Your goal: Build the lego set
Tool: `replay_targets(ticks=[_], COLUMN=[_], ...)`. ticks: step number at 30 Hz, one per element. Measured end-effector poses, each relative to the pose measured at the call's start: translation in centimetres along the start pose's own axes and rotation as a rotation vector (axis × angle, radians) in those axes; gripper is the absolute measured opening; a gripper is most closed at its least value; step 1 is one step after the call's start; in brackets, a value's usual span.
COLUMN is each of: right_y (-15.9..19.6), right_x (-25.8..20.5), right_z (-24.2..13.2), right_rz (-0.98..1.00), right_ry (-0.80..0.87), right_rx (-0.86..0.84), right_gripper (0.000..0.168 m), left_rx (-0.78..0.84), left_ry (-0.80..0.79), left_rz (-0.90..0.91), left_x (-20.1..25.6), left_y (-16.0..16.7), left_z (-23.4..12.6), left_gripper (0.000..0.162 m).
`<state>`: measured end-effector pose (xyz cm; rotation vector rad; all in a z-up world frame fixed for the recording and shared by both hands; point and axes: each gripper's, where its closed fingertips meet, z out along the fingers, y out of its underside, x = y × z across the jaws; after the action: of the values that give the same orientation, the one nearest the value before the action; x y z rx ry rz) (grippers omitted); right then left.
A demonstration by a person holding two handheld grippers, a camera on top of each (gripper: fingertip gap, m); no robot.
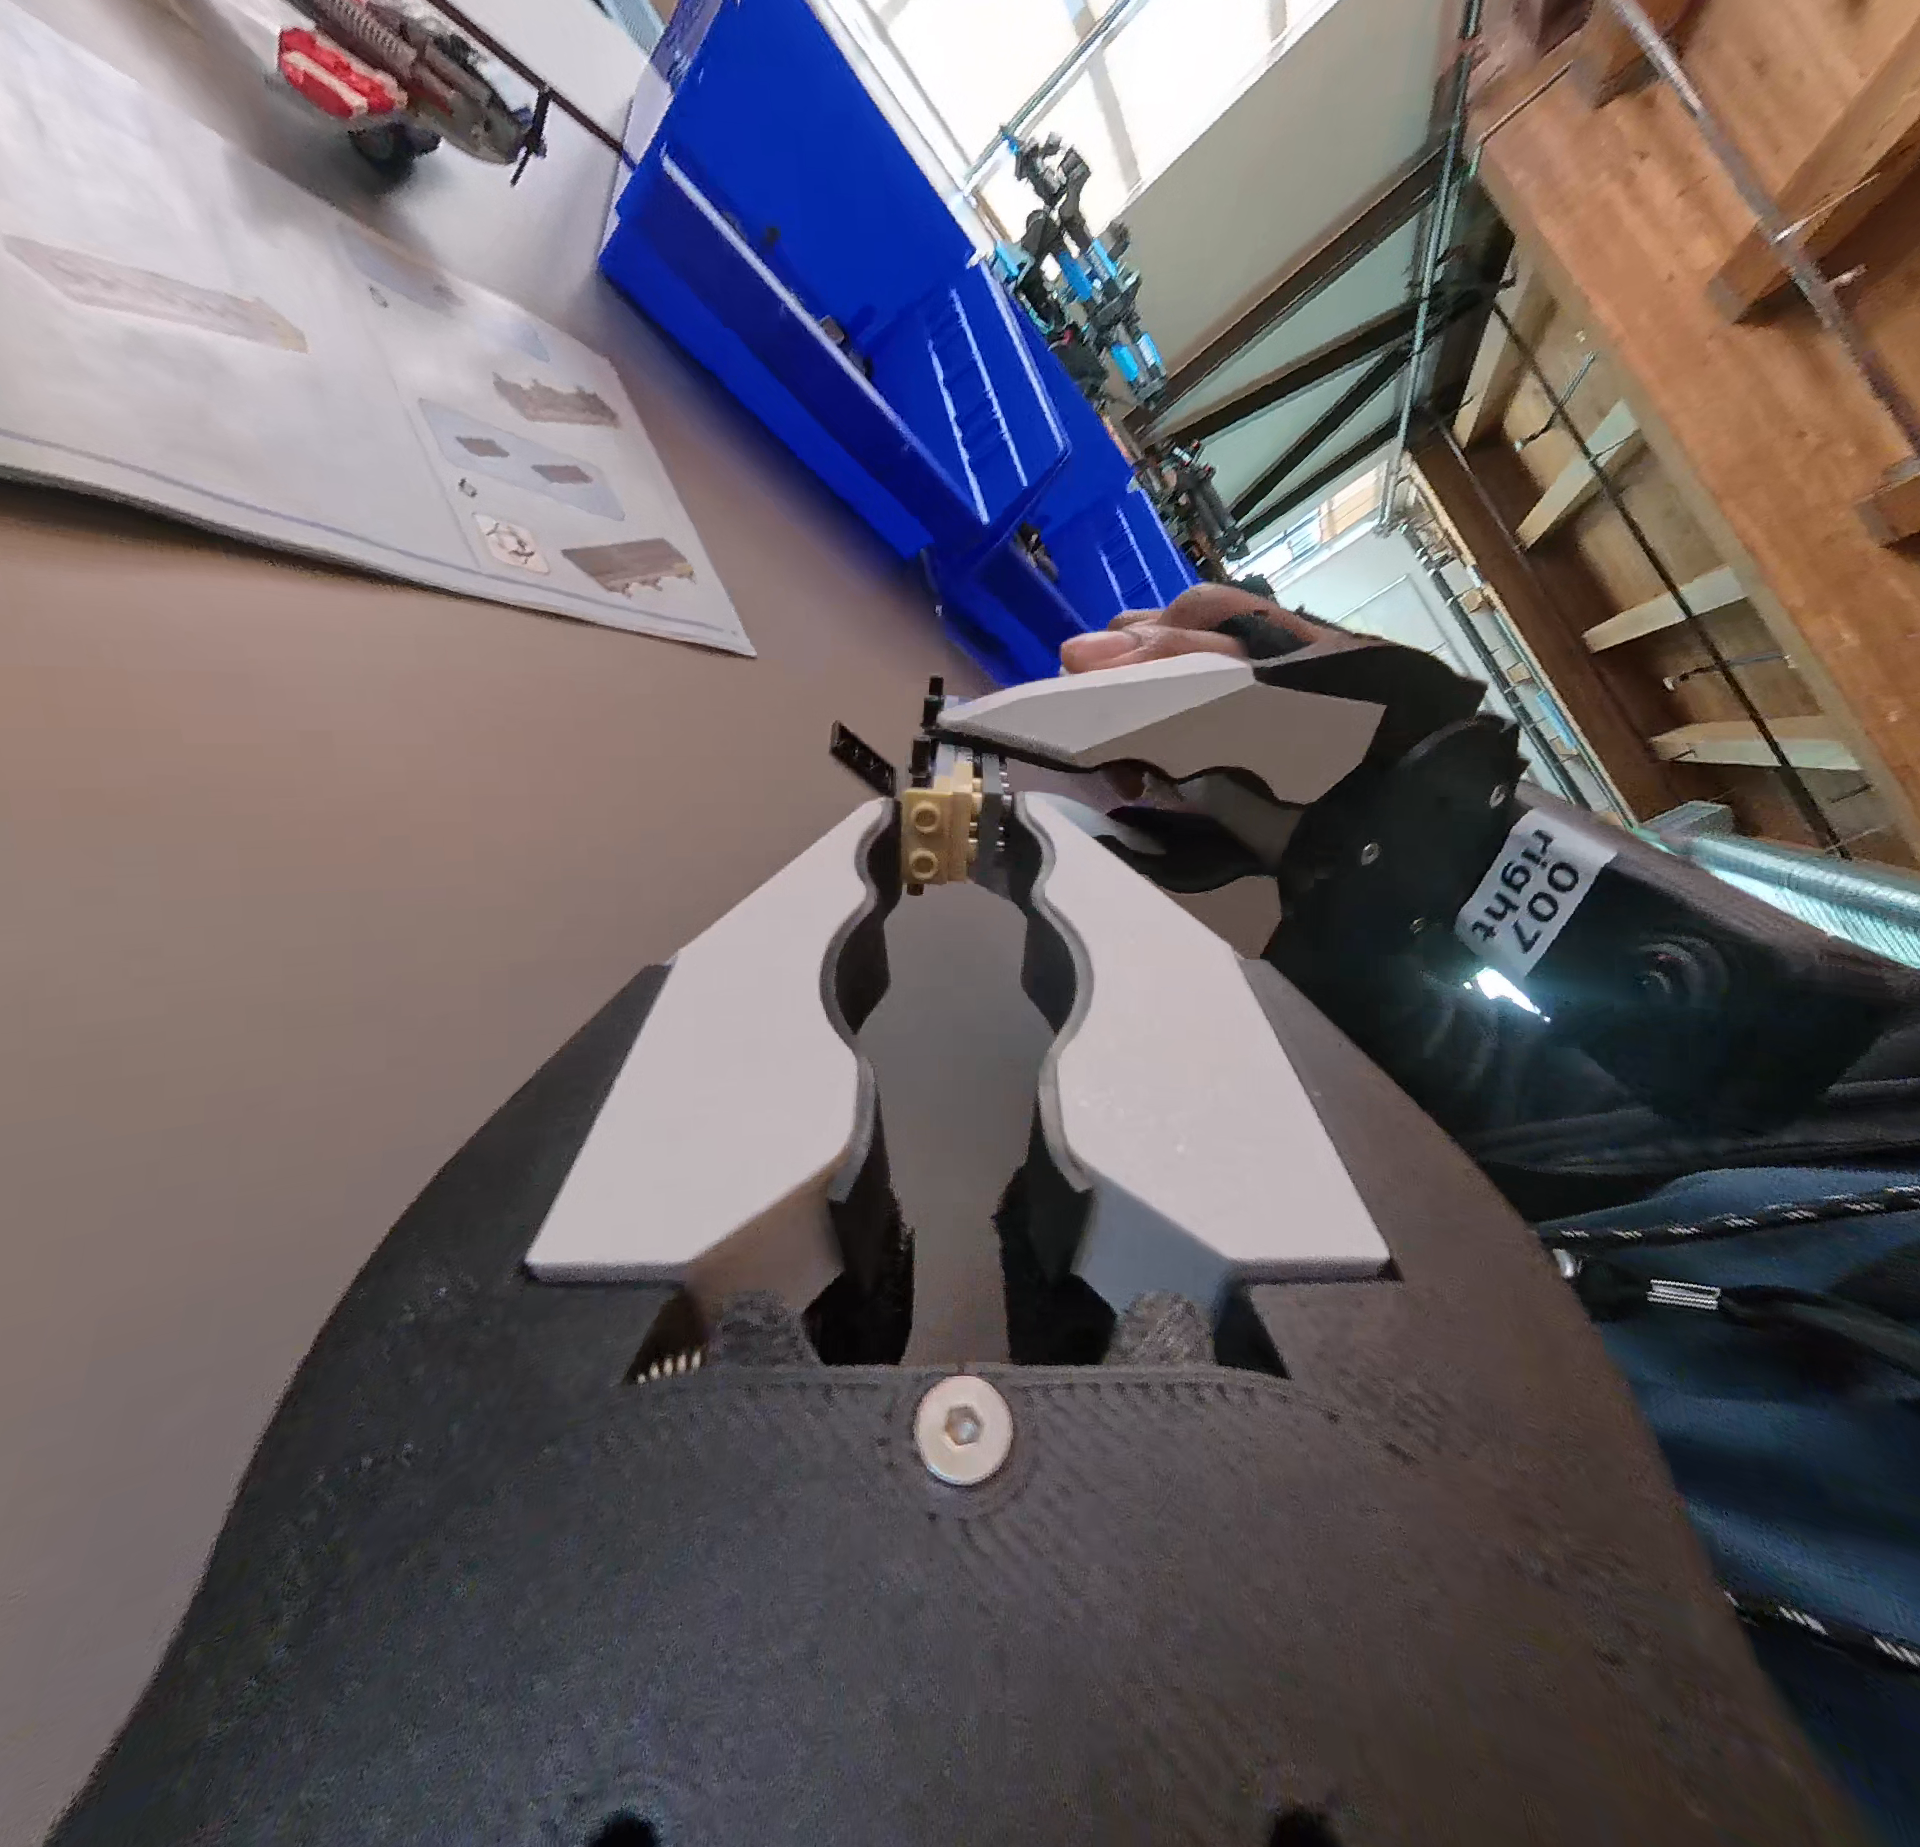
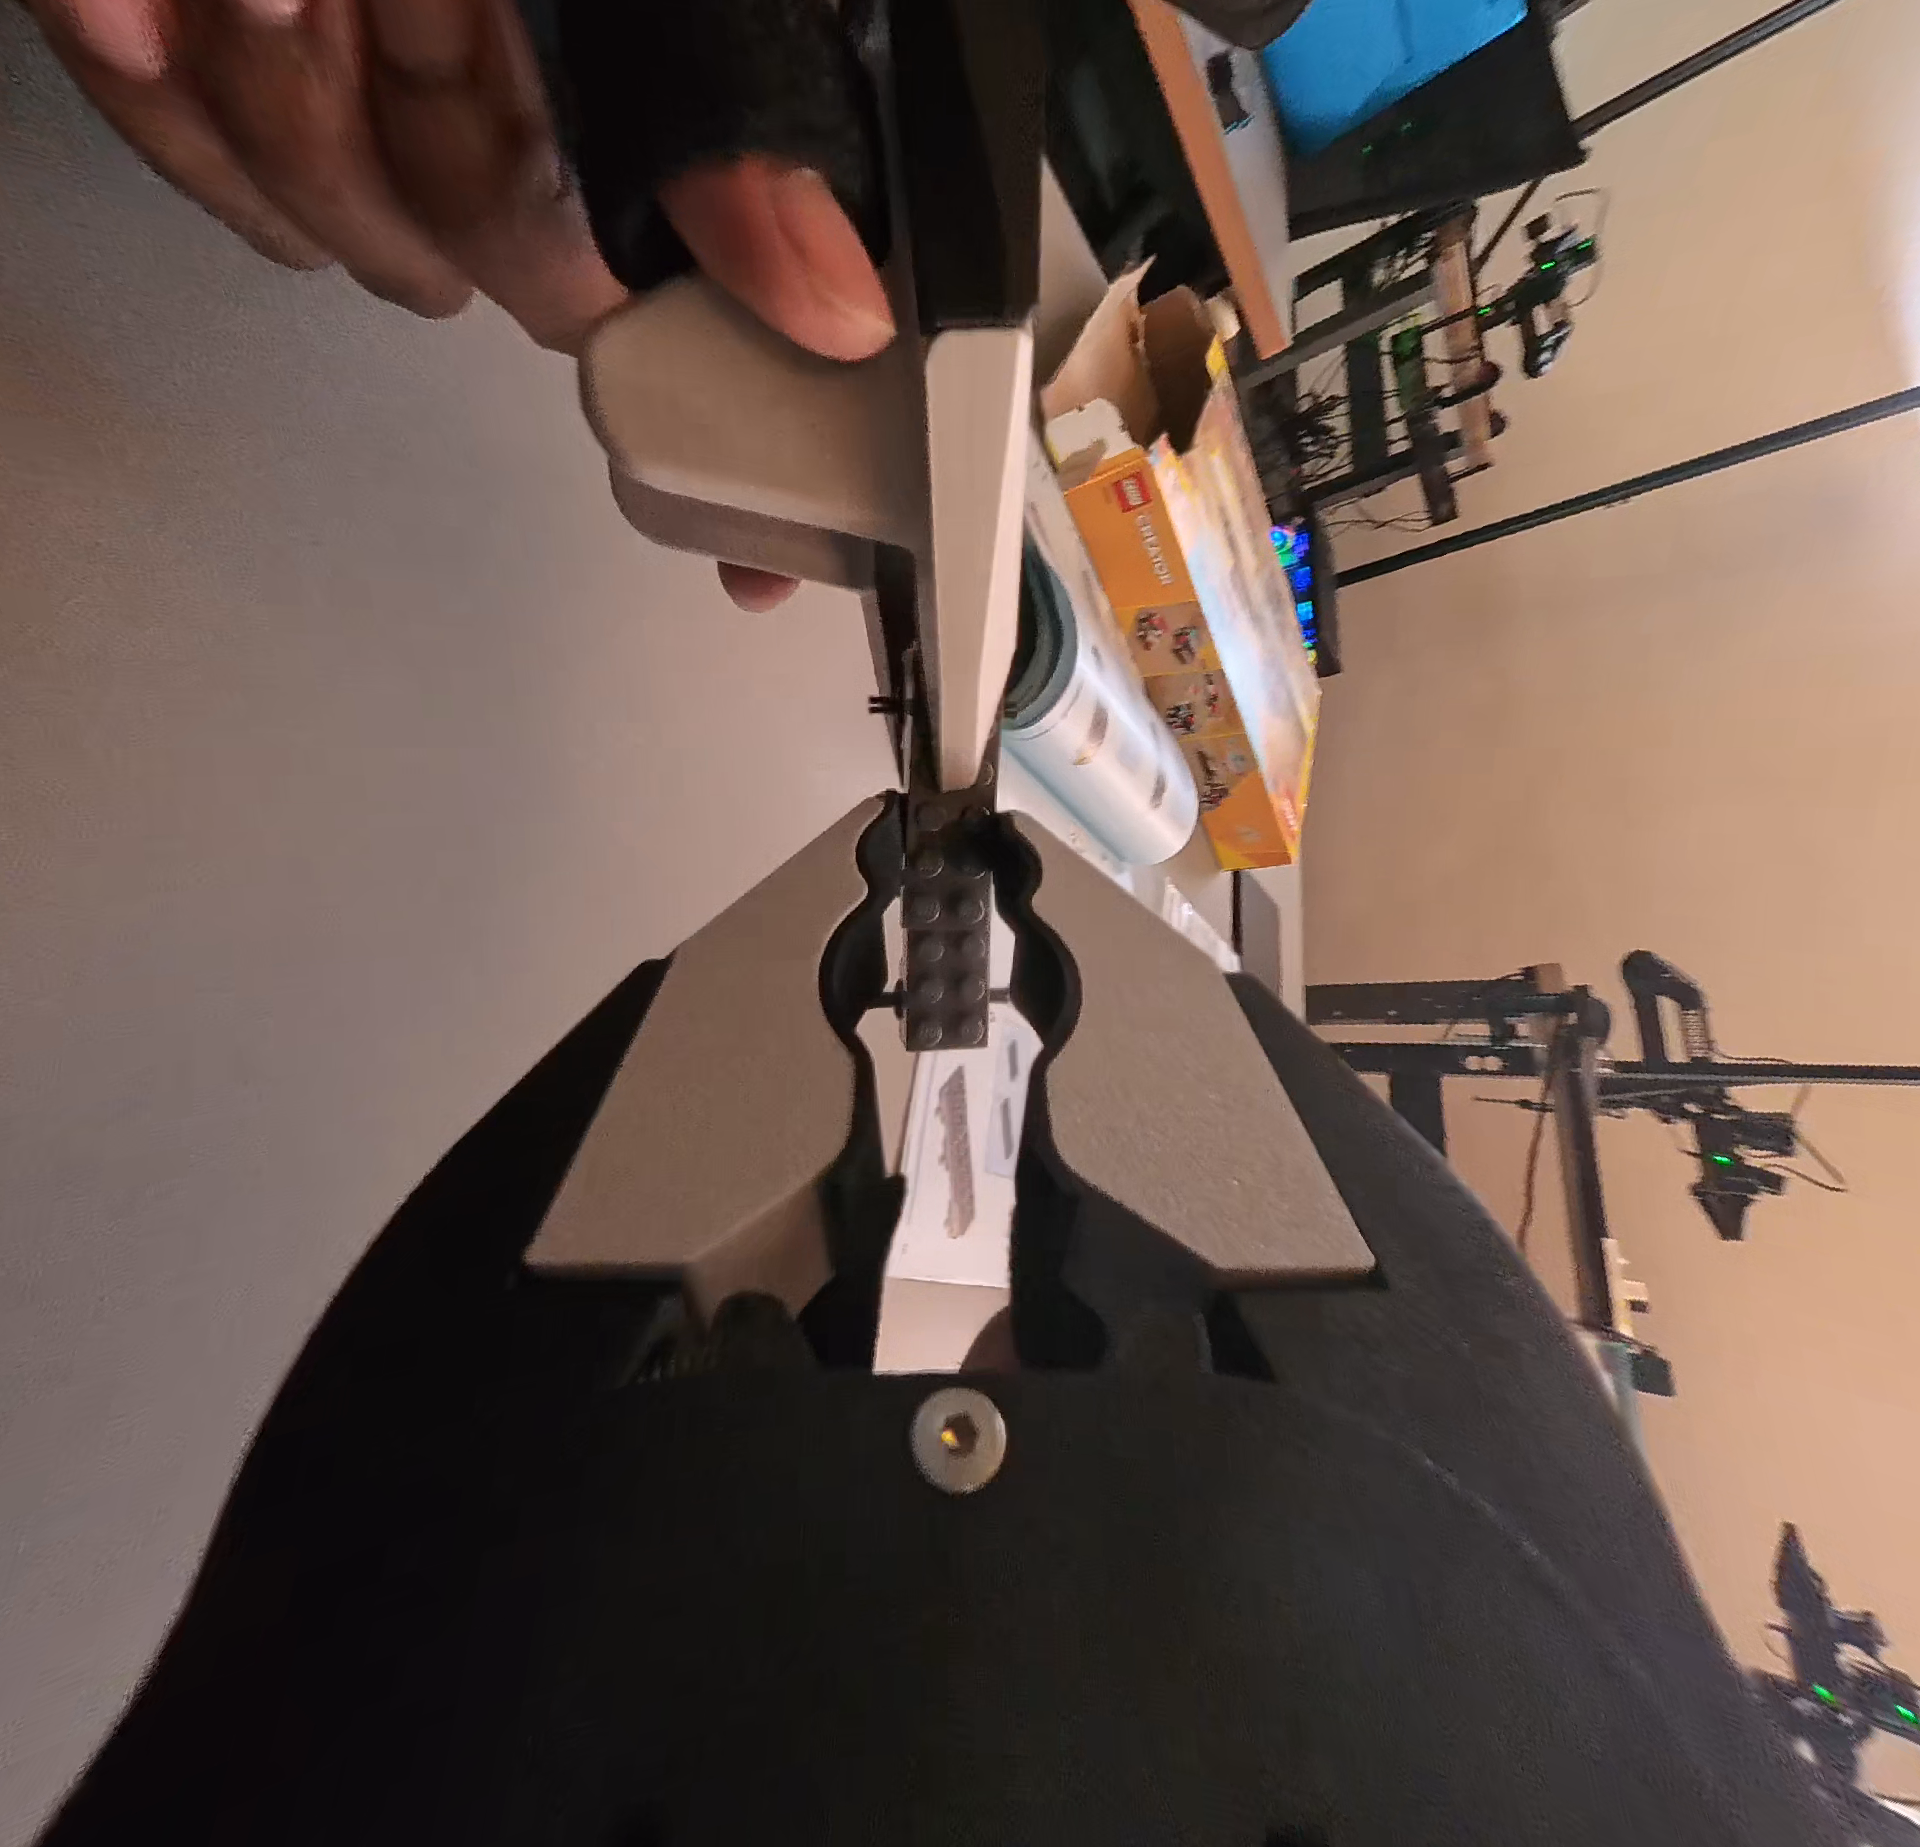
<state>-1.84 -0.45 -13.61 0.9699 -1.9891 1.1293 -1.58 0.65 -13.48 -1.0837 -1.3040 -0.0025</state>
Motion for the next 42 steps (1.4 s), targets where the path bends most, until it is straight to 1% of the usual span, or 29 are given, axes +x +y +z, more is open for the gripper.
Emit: replay_targets(ticks=[1, 8, 13, 17, 21, 24, 27, 30, 37, 40, 42], right_y=[-0.1, -0.9, -1.5, -1.7, -1.6, -1.0, -0.7, -0.8, -2.8, -3.6, -3.8], right_x=[0.1, 1.3, 1.9, 2.6, 2.9, 3.4, 3.8, 3.9, 2.4, 1.6, 0.8], right_z=[-0.1, -1.0, -2.0, -3.2, -4.1, -4.4, -5.0, -5.4, -6.3, -6.8, -6.9], right_rz=[-0.012, -0.036, 0.019, 0.095, 0.222, 0.366, 0.535, 0.645, 0.657, 0.646, 0.594], right_ry=[0.02, 0.128, 0.129, 0.103, 0.026, -0.029, -0.098, -0.169, -0.321, -0.38, -0.406], right_rx=[0.002, 0.039, 0.1, 0.163, 0.217, 0.245, 0.308, 0.351, 0.419, 0.447, 0.427], right_gripper=[0.018, 0.018, 0.021, 0.027, 0.03, 0.031, 0.041, 0.057, 0.056, 0.049, 0.044], left_rx=[0.011, 0.05, 0.067, 0.076, 0.079, 0.069, 0.067, 0.071, 0.031, 0.005, -0.017], left_ry=[0.004, 0.015, 0.034, 0.025, 0.006, -0.013, -0.013, 0.022, 0.096, 0.131, 0.148], left_rz=[0.005, 0.145, 0.21, 0.258, 0.335, 0.456, 0.583, 0.672, 0.819, 0.874, 0.914], left_x=[0.1, 1.3, 2.1, 2.3, 2.5, 3.0, 3.9, 5.1, 6.8, 7.3, 7.6], left_y=[-0.1, -0.9, -1.3, -1.7, -1.8, -1.8, -1.7, -1.4, 0.1, 0.9, 1.5], left_z=[0.0, -0.2, -0.5, -0.8, -1.0, -1.0, -1.0, -1.1, -0.9, -0.9, -0.9], left_gripper=[0.018, 0.017, 0.017, 0.017, 0.017, 0.017, 0.017, 0.017, 0.017, 0.017, 0.017])
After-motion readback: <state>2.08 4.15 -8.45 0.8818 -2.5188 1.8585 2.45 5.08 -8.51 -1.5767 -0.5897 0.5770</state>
